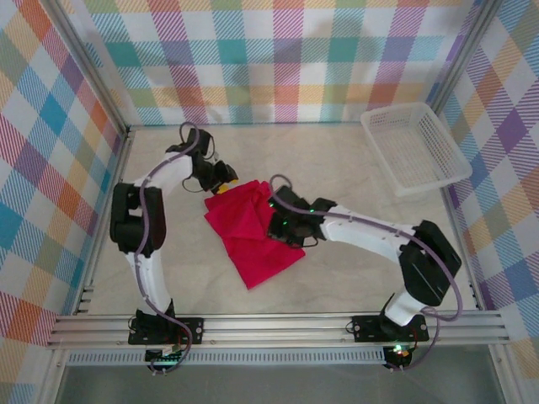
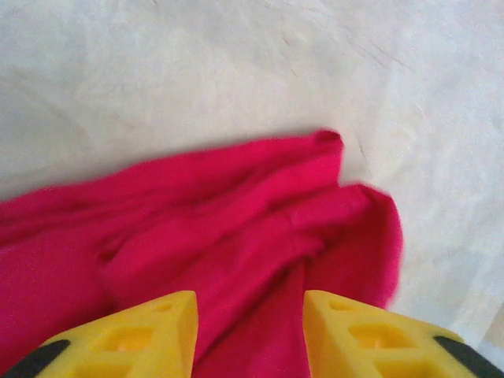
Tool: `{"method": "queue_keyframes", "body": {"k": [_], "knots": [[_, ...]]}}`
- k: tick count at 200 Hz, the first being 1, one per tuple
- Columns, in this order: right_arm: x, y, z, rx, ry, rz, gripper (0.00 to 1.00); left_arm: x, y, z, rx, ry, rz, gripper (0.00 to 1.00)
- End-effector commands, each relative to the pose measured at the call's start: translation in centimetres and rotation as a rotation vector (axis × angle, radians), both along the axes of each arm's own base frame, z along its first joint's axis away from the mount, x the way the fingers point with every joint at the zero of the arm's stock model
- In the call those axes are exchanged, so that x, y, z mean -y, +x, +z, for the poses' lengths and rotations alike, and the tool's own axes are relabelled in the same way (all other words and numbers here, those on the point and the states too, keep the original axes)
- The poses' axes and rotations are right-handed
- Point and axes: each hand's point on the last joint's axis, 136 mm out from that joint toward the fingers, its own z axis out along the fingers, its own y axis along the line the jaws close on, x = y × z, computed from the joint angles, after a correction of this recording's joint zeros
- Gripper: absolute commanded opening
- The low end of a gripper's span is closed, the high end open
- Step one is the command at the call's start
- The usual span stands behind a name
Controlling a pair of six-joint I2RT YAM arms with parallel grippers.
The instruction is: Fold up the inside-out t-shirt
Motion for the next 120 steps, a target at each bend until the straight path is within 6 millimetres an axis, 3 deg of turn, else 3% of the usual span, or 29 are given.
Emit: {"method": "queue_keyframes", "body": {"k": [1, 32, 62, 85, 120], "knots": [[3.7, 0.7, -1.8, -0.027, -0.043, -0.049, 0.27, -0.7, -4.5, 2.6, 0.017, 0.025, -0.053, 0.47], [5.2, 1.0, -2.3, -0.053, -0.031, -0.054, 0.43, 1.7, -9.9, 3.1, 0.043, 0.041, -0.13, 0.55], [4.6, 0.9, -2.3, -0.063, -0.005, -0.046, 0.42, 4.2, -14.5, 2.9, 0.025, 0.063, -0.19, 0.56], [4.2, 0.7, -3.4, -0.098, 0.011, -0.065, 0.36, 6.8, -16.6, 2.3, 0.023, 0.01, -0.224, 0.55], [3.4, 0.0, -5.6, -0.158, 0.063, -0.085, 0.3, 9.6, -17.7, -0.9, -0.066, -0.004, -0.261, 0.53]]}}
